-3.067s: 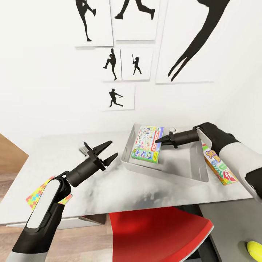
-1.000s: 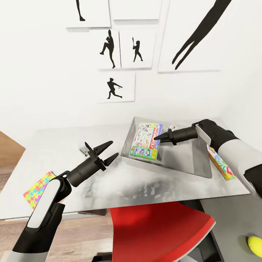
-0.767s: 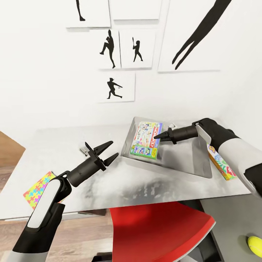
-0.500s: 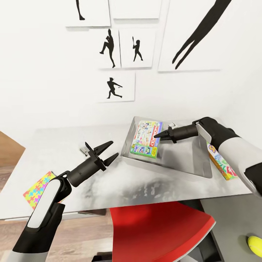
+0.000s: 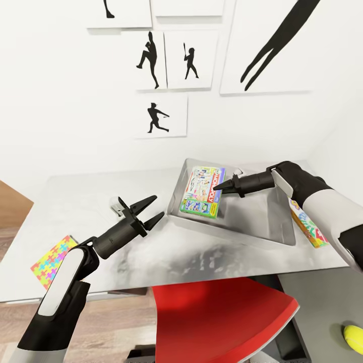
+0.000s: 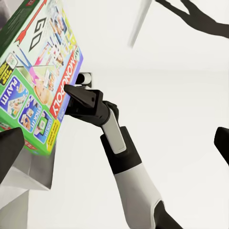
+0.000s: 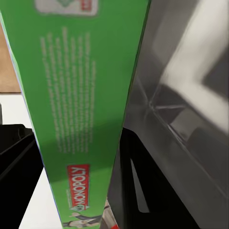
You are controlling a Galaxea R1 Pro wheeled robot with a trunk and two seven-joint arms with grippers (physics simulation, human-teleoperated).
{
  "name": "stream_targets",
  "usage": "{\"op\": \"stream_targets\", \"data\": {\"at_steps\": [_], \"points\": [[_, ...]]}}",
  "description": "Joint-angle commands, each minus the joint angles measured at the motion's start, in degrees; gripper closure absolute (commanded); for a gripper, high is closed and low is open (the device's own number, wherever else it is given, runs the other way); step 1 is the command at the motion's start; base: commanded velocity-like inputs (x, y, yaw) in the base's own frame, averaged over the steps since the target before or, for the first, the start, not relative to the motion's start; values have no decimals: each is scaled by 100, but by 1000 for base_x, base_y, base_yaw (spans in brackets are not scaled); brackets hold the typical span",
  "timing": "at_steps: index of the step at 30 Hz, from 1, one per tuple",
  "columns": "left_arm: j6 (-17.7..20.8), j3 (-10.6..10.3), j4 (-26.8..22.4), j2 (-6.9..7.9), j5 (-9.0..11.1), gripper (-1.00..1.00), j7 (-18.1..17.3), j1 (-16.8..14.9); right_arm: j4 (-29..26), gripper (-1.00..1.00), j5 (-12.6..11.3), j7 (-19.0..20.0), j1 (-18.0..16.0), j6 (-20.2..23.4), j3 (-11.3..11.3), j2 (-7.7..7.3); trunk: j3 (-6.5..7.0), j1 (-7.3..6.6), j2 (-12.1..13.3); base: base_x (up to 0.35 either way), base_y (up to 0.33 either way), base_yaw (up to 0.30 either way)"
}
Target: Put all the toys in the child's room - the three board games (two on the bed and one on the table), the two jigsaw puzzles on the table, and the tennis ball on the table - inside the toy box on the table in the child's room.
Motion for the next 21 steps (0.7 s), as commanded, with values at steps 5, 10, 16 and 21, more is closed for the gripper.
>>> {"op": "stream_targets", "data": {"at_steps": [5, 10, 16, 21], "points": [[7, -4, 2, 3, -16, -100, -25, -4, -2, 100, -13, 21, -7, 24, 26, -4, -54, 3, -10, 0, 0, 0], [7, -4, 2, 3, -16, -100, -24, -4, -2, 100, -13, 20, -12, 24, 26, -3, -100, 3, -10, 0, 0, 0], [7, -1, 2, 3, -16, -100, -24, -4, -2, 100, -18, 20, -14, 24, 26, -5, -150, 3, -10, 0, 0, 0], [7, -1, 2, 3, -17, -100, -24, -4, -2, 100, -20, 19, -15, 24, 26, -9, -172, 3, -10, 0, 0, 0]]}}
